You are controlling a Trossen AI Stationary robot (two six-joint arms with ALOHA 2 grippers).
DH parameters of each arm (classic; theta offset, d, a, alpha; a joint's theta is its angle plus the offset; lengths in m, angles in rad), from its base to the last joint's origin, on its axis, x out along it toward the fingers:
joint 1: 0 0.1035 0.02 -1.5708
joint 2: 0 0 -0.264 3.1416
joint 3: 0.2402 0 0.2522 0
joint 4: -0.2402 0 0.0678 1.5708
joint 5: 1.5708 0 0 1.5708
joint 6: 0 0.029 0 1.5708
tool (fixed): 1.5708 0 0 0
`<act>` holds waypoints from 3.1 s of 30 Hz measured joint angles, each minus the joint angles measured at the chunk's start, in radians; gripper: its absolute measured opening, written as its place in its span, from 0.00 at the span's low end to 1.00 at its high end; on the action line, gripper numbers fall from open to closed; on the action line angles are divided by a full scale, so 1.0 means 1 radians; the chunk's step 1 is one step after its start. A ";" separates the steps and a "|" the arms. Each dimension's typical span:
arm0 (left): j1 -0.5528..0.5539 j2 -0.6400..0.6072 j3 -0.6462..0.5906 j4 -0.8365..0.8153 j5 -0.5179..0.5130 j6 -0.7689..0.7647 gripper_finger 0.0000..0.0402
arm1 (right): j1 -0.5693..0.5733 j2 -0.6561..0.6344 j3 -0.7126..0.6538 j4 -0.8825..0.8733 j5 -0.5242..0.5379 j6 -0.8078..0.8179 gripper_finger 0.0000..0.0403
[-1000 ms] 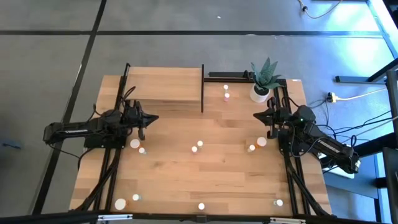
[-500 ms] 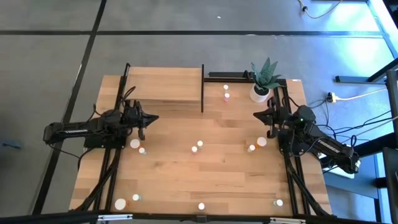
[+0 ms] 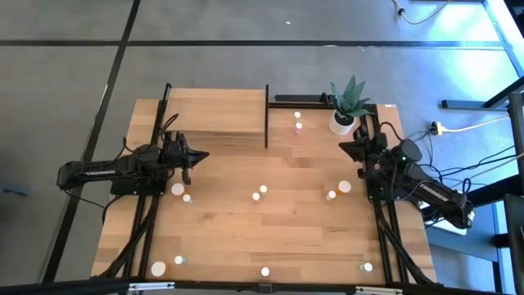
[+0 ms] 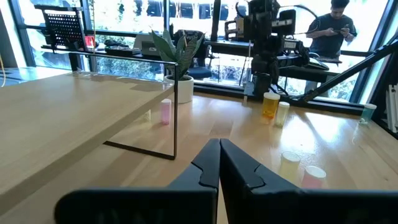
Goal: Pick and place medicine bottles onto shelf by color
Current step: Put the bottom left yellow pill bottle on the shelf
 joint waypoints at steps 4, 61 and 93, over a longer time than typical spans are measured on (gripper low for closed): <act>0.000 0.000 0.000 0.000 0.000 0.000 0.00 | 0.000 0.013 0.091 -0.103 0.029 -0.098 0.01; 0.000 0.258 0.530 -0.379 0.012 0.052 0.00 | 0.319 0.940 0.998 -0.974 0.421 -0.358 0.00; -0.250 0.842 1.075 -0.845 -0.094 -0.135 0.00 | 0.470 1.364 1.407 -1.323 0.404 -0.423 0.16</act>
